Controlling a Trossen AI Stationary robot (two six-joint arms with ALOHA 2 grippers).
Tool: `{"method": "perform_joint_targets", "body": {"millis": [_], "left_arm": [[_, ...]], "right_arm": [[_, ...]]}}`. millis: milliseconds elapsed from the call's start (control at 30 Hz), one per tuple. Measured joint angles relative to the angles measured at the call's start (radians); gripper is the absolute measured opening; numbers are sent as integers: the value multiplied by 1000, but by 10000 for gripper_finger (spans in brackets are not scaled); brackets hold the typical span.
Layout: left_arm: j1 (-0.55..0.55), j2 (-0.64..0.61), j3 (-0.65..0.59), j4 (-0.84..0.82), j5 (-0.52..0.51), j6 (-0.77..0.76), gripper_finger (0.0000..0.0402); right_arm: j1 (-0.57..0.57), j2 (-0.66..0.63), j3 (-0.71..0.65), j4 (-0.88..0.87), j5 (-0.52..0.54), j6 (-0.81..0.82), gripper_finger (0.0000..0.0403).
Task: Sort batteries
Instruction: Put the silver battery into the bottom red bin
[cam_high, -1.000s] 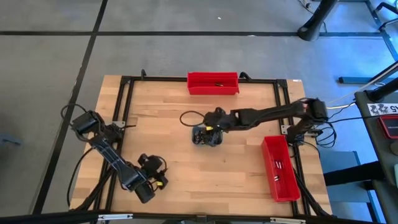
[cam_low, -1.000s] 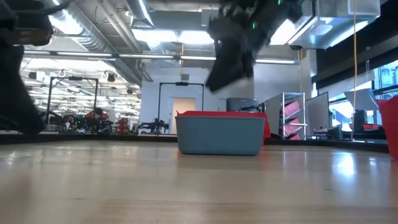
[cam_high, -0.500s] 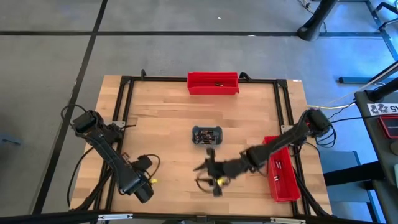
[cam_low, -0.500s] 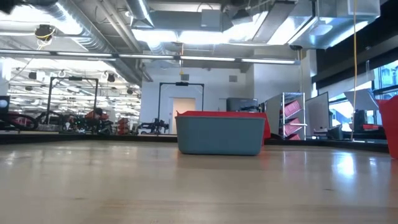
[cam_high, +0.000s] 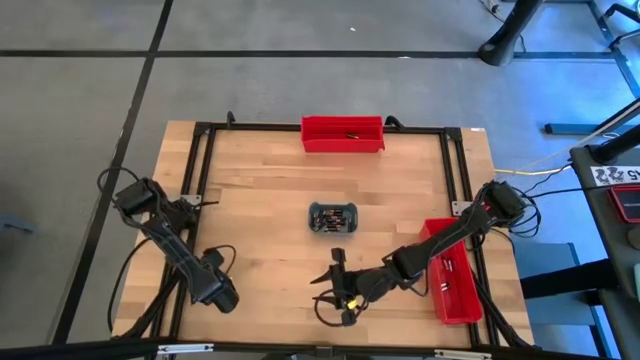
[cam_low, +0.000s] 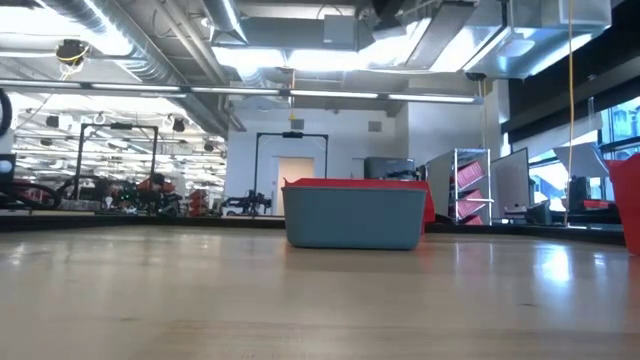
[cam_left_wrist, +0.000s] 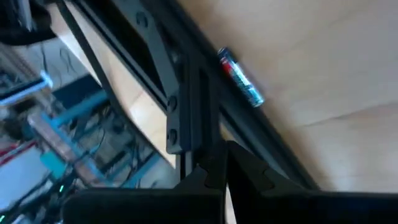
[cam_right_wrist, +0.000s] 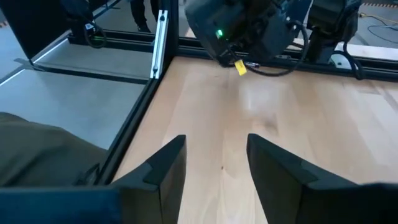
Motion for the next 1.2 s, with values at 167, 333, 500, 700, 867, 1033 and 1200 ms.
{"method": "perform_joint_targets", "body": {"millis": [167,333,500,700,867,1033,1200], "left_arm": [[-3,0,-104,151,70,23,1],[-1,-4,-149,238,90,-15,0],[4,0,-117,193,28,-20,0],[19,0,-74,159,-77,-27,0],[14,1,-108,151,-77,-23,0],[4,-2,-160,225,-67,-16,0],[8,-2,-173,226,-64,-18,0]], "right_arm": [[0,0,0,-3,-1,-16,172],[0,0,0,-12,0,-23,172],[0,0,0,-15,0,-23,172],[0,0,0,-15,7,-23,172],[0,0,0,-16,8,-23,172],[0,0,0,-16,7,-23,172],[0,0,0,-16,7,-23,172]]}}
